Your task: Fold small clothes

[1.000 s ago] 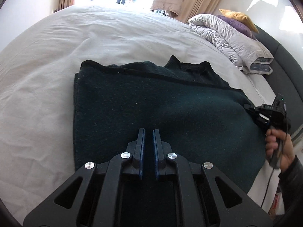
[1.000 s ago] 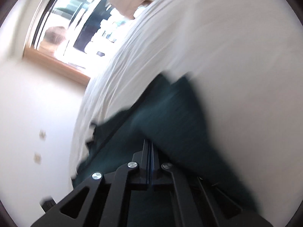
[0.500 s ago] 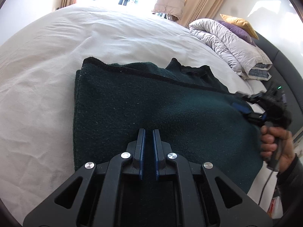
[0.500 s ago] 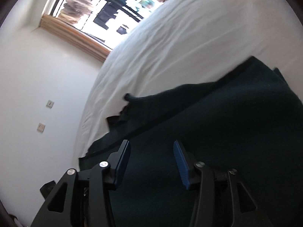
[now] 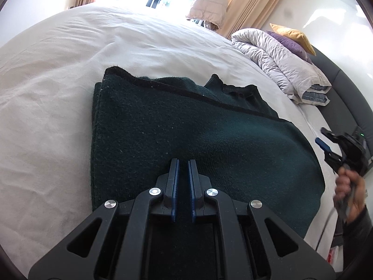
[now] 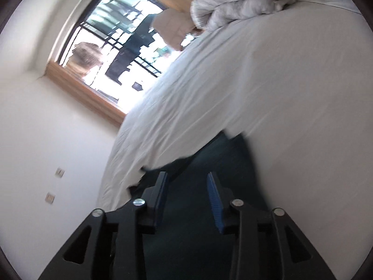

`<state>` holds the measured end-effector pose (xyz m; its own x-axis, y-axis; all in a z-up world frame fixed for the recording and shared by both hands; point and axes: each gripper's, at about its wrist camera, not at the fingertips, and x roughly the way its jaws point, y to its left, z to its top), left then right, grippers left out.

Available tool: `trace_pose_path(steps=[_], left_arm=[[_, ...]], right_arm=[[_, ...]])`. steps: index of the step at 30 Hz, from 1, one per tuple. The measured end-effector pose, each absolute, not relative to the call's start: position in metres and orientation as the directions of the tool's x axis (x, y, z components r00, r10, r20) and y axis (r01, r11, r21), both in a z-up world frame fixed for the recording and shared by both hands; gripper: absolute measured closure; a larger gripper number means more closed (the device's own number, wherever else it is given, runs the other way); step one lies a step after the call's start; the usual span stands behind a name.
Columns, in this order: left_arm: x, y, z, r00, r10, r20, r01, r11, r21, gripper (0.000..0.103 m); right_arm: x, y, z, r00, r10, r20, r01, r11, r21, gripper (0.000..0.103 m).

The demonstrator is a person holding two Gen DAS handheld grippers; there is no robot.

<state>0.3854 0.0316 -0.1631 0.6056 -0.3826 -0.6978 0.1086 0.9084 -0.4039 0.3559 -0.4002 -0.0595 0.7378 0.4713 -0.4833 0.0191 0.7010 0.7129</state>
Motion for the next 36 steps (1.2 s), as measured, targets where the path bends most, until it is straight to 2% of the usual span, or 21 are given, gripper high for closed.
trace_pose_path(steps=[2,4,5,6,7,8,9,10,11,13,15,16,18,19,20,22,26,36], left_arm=[[0.385,0.032,-0.163,0.606,-0.383,-0.697,0.108,0.908,-0.405,0.095],[0.385,0.034,-0.163,0.606,-0.397,-0.69,0.106,0.899,-0.424,0.095],[0.385,0.036,-0.162,0.603,-0.406,-0.687,0.103,0.894,-0.437,0.095],[0.384,0.038,-0.16,0.602,-0.416,-0.681,0.101,0.886,-0.452,0.095],[0.382,0.041,-0.158,0.603,-0.421,-0.677,0.095,0.881,-0.463,0.095],[0.377,0.045,-0.155,0.606,-0.412,-0.68,0.077,0.882,-0.465,0.095],[0.37,0.049,-0.149,0.618,-0.39,-0.683,0.056,0.888,-0.457,0.095],[0.36,0.054,-0.141,0.634,-0.358,-0.686,0.035,0.899,-0.436,0.095],[0.349,0.058,-0.134,0.651,-0.335,-0.682,0.022,0.905,-0.424,0.095],[0.318,0.071,-0.118,0.698,-0.313,-0.644,-0.004,0.898,-0.441,0.095],[0.286,0.081,-0.109,0.733,-0.292,-0.615,-0.037,0.885,-0.464,0.092],[0.268,0.083,-0.106,0.745,-0.284,-0.603,-0.054,0.876,-0.479,0.085],[0.238,0.086,-0.108,0.763,-0.279,-0.583,-0.084,0.852,-0.517,0.06],[0.224,0.086,-0.112,0.767,-0.274,-0.58,-0.112,0.833,-0.541,0.031],[0.208,0.085,-0.116,0.775,-0.268,-0.572,-0.146,0.805,-0.576,0.02],[0.187,0.083,-0.127,0.779,-0.301,-0.55,-0.172,0.741,-0.649,0.02],[0.175,0.064,-0.15,0.728,-0.379,-0.57,-0.211,0.668,-0.713,0.02],[0.221,0.049,-0.17,0.776,-0.4,-0.488,-0.26,0.502,-0.825,0.02]], right_arm=[[0.352,-0.347,-0.069,0.67,0.564,-0.483,-0.077,0.699,0.711,0.05],[0.353,-0.314,-0.09,0.588,0.598,-0.544,-0.096,0.72,0.687,0.05],[0.357,-0.313,-0.103,0.579,0.591,-0.561,-0.083,0.728,0.681,0.055],[0.358,-0.319,-0.111,0.595,0.599,-0.536,-0.088,0.712,0.697,0.068],[0.36,-0.33,-0.116,0.61,0.606,-0.51,-0.082,0.689,0.72,0.077],[0.359,-0.349,-0.122,0.621,0.598,-0.506,-0.044,0.672,0.74,0.095],[0.361,-0.367,-0.126,0.64,0.574,-0.511,0.013,0.656,0.754,0.099],[0.366,-0.382,-0.127,0.667,0.525,-0.528,0.072,0.66,0.748,0.099],[0.366,-0.399,-0.124,0.699,0.451,-0.555,0.136,0.679,0.722,0.098],[0.354,-0.424,-0.114,0.742,0.364,-0.562,0.2,0.68,0.705,0.09],[0.341,-0.426,-0.101,0.777,0.319,-0.543,0.212,0.679,0.702,0.047],[0.333,-0.42,-0.092,0.794,0.297,-0.531,0.202,0.695,0.691,0.043],[0.325,-0.399,-0.077,0.815,0.323,-0.481,0.125,0.713,0.69,0.043],[0.325,-0.383,-0.073,0.809,0.366,-0.461,0.079,0.708,0.701,0.042],[0.328,-0.37,-0.072,0.793,0.405,-0.455,0.045,0.706,0.706,0.042],[0.328,-0.342,-0.071,0.752,0.469,-0.464,-0.012,0.713,0.701,0.042],[0.333,-0.309,-0.07,0.693,0.544,-0.473,-0.078,0.709,0.701,0.042],[0.315,-0.315,-0.076,0.662,0.584,-0.469,-0.073,0.674,0.736,0.043]])
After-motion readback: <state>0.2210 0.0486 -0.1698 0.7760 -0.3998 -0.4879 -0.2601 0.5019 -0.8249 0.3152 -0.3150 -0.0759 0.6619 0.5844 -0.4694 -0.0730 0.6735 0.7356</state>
